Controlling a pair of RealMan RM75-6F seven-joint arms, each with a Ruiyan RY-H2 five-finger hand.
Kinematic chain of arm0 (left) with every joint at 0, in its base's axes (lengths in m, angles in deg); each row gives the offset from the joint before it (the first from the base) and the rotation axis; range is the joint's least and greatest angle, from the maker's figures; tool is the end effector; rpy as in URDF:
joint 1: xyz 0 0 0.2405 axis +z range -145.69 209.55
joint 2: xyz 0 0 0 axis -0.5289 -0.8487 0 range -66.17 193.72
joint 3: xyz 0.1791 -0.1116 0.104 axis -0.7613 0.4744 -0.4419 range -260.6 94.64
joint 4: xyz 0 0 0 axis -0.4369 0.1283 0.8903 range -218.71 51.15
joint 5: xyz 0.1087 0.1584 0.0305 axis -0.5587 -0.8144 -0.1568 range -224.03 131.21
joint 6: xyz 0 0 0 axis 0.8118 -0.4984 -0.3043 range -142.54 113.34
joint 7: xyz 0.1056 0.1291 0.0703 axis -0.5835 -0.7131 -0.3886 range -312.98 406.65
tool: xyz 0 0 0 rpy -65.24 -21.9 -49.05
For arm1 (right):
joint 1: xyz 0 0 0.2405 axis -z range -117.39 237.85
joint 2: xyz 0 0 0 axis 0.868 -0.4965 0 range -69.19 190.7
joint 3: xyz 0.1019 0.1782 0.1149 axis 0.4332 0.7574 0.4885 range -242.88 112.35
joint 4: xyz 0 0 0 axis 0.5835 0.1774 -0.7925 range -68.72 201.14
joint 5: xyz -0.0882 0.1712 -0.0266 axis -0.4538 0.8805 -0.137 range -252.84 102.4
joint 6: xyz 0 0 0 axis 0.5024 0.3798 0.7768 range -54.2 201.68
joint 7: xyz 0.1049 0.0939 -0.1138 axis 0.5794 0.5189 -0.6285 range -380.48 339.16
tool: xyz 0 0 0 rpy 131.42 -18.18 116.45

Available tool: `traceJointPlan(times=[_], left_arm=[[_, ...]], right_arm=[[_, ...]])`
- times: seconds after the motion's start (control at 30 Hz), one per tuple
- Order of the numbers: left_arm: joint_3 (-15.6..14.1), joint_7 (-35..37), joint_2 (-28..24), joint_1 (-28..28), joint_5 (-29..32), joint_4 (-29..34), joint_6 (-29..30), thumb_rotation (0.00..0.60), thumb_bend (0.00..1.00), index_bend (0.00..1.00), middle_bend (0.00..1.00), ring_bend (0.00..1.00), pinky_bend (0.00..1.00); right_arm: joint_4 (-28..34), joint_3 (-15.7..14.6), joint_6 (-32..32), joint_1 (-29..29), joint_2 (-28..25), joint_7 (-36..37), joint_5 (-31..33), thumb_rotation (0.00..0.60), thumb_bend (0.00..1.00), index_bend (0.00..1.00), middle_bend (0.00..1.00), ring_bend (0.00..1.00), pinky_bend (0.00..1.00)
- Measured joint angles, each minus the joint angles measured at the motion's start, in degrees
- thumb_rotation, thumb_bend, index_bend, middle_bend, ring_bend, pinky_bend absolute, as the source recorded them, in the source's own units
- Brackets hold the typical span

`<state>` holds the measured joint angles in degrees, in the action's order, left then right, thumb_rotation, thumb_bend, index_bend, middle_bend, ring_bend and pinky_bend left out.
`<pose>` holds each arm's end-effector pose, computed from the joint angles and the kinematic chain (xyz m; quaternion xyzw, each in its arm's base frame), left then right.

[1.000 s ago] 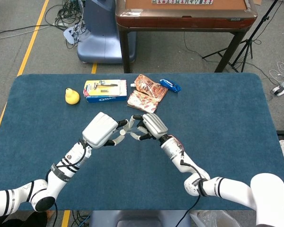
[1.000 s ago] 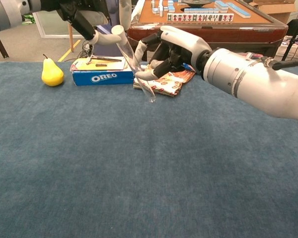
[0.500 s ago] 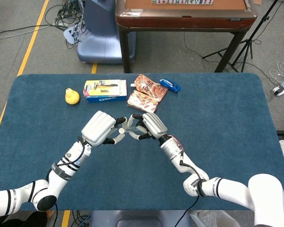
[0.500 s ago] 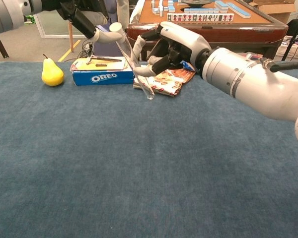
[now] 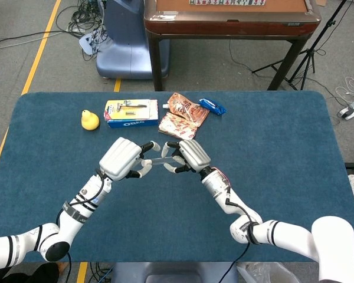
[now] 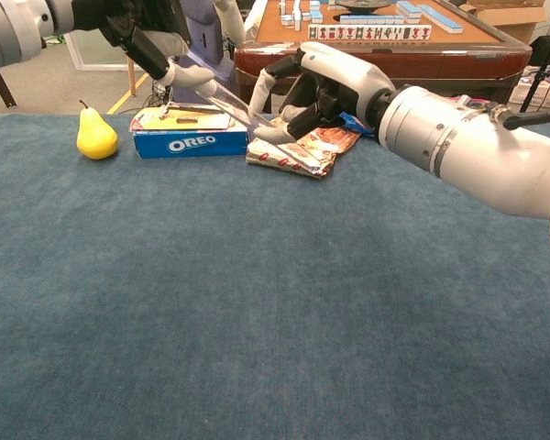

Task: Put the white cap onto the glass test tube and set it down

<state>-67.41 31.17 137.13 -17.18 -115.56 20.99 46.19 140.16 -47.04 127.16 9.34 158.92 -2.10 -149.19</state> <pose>-0.0150 0.3527 0.0751 -0.7331 -0.2946 -0.5056 0.3467 -0.0325 -0.3889 -0.0297 0.6321 -0.4982 0.5515 0.2192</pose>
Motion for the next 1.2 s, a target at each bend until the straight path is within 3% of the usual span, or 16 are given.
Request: traceJointPlan(times=[0.13,0.4,0.93,1.2], left_arm=[[-0.1,0.2,-0.5,0.3,-0.1,0.2,0.2,0.6,0.3,0.1,0.97,1.0,1.0],[-1.0,0.7,-1.3,2.0,-0.7,-0.9,1.6,0.6,0.3,0.07,0.91,0.99,1.0],[-2.6,2.2,-3.3,5.6,-2.4,-1.8,4.2,0.6,0.3,0.06,0.85,0.92,1.0],[-3.3,3.5,-3.4,6.5,-3.9,-2.2,4.1,0.6,0.3,0.06,0.85,0.92,1.0]], right_arm=[[0.8,-0.1,-1.8,-0.4,-1.5,-4.5,1.7,0.6,0.47,0.94,1.0,1.0,1.0],[0.2,-0.4,-6.3,-2.3,-2.7,-14.5,7.8,0.6,0.48,0.94,1.0,1.0,1.0],[-13.1,-0.9,-12.9,-9.8,8.4,-29.2,19.5,0.6,0.48,0.94,1.0,1.0,1.0],[-18.1,-0.6,-13.6,-11.6,13.1,-31.9,22.1,0.6,0.48,0.94,1.0,1.0,1.0]])
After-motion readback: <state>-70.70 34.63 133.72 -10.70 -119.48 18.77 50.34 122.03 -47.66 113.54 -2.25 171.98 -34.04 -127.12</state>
